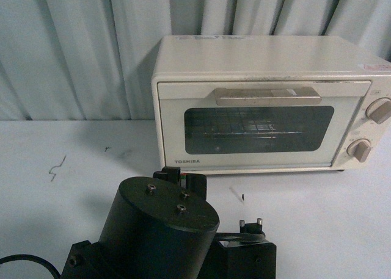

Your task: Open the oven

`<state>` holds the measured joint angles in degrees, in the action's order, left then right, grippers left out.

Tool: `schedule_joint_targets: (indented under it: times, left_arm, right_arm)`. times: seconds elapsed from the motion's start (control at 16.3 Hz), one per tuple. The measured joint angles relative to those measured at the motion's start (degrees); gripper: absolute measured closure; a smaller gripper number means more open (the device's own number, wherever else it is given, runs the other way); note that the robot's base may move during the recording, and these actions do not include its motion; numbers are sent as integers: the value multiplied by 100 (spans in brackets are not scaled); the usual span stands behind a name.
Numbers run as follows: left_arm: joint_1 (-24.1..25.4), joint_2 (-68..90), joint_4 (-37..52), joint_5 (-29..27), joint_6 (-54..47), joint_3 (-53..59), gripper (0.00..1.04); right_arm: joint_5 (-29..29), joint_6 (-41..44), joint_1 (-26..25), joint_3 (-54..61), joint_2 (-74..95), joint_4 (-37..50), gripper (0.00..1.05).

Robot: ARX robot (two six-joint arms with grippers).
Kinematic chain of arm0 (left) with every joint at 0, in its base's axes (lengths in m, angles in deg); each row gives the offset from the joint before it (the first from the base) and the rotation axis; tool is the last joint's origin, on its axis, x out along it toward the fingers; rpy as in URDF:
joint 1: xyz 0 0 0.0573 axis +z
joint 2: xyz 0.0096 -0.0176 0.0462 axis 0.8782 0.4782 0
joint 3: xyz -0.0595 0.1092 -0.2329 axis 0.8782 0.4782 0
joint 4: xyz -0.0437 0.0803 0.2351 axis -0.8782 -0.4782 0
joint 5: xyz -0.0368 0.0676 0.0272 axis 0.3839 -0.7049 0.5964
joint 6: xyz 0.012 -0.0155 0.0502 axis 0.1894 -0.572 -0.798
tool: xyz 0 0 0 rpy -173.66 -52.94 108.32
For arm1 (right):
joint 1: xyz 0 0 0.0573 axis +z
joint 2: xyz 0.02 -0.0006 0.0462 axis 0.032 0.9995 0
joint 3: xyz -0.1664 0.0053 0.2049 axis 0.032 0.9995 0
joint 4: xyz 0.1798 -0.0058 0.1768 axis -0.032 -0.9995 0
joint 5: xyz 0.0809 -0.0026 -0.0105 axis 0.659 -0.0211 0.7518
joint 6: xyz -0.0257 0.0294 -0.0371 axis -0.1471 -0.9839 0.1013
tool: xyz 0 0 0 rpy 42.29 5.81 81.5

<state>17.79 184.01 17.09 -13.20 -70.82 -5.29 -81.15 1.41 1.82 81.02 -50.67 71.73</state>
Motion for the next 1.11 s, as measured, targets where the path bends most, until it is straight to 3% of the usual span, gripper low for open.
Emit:
schedule_joint_targets:
  times: [0.92, 1.11]
  left_arm:
    - [13, -35, -107, -166, 9, -24, 7]
    - [13, -35, -109, -168, 9, -24, 7]
  right_arm:
    - [-28, 9, 42, 0, -4, 48, 6]
    - [-940, 398, 1119, 0, 74, 264, 11]
